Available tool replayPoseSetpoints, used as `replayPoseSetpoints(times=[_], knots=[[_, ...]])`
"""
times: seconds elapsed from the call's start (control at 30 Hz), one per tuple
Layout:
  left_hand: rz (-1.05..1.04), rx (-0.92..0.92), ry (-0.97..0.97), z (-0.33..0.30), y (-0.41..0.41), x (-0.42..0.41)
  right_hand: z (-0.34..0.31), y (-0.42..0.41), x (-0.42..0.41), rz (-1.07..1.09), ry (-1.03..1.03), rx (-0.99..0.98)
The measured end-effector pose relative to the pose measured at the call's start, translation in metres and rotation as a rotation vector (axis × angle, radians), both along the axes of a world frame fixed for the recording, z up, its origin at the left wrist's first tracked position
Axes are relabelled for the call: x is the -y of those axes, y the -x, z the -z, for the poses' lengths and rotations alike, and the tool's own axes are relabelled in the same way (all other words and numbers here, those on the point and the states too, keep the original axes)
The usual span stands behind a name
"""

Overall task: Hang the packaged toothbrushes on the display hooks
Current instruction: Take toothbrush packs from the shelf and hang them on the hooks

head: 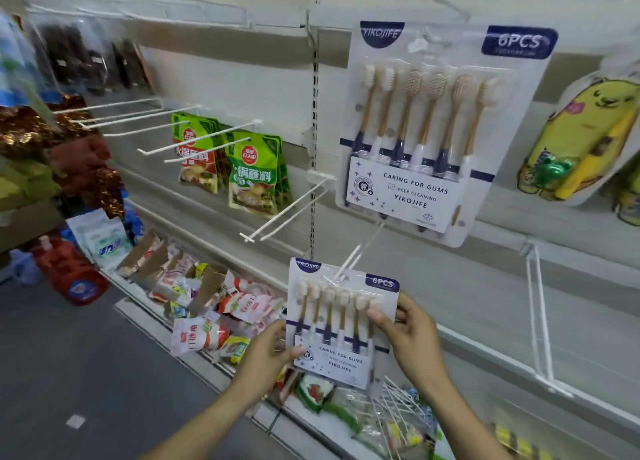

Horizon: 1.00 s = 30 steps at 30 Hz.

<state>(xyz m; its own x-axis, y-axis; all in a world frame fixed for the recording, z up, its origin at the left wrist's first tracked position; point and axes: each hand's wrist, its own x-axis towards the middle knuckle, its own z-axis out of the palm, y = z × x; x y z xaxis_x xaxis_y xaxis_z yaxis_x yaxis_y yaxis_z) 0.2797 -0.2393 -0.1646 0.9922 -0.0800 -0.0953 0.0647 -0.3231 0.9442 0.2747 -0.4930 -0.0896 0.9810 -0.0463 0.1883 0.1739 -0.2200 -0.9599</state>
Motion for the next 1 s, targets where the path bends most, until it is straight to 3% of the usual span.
replayPoseSetpoints(times=[0.4, 0.53, 0.73, 0.87, 1.0], knots=[[0.121, 0.034, -0.159, -0.025, -0.097, 0.040, 0.012, -0.077, 0.022, 0.251, 0.071, -0.006], [0.111, 0.013, -0.297, -0.018, -0.139, 0.059, 0.017, -0.105, 0.036, 0.332, 0.084, -0.029], [0.110, -0.035, -0.234, -0.022, -0.177, 0.085, 0.023, -0.143, 0.050, 0.412, 0.204, -0.113], [0.178, -0.016, -0.319, -0.031, -0.191, 0.098, 0.019, -0.152, 0.059, 0.378, 0.052, 0.057], [0.200, -0.024, -0.395, -0.031, -0.205, 0.105, 0.020, -0.154, 0.061, 0.386, -0.027, 0.082]])
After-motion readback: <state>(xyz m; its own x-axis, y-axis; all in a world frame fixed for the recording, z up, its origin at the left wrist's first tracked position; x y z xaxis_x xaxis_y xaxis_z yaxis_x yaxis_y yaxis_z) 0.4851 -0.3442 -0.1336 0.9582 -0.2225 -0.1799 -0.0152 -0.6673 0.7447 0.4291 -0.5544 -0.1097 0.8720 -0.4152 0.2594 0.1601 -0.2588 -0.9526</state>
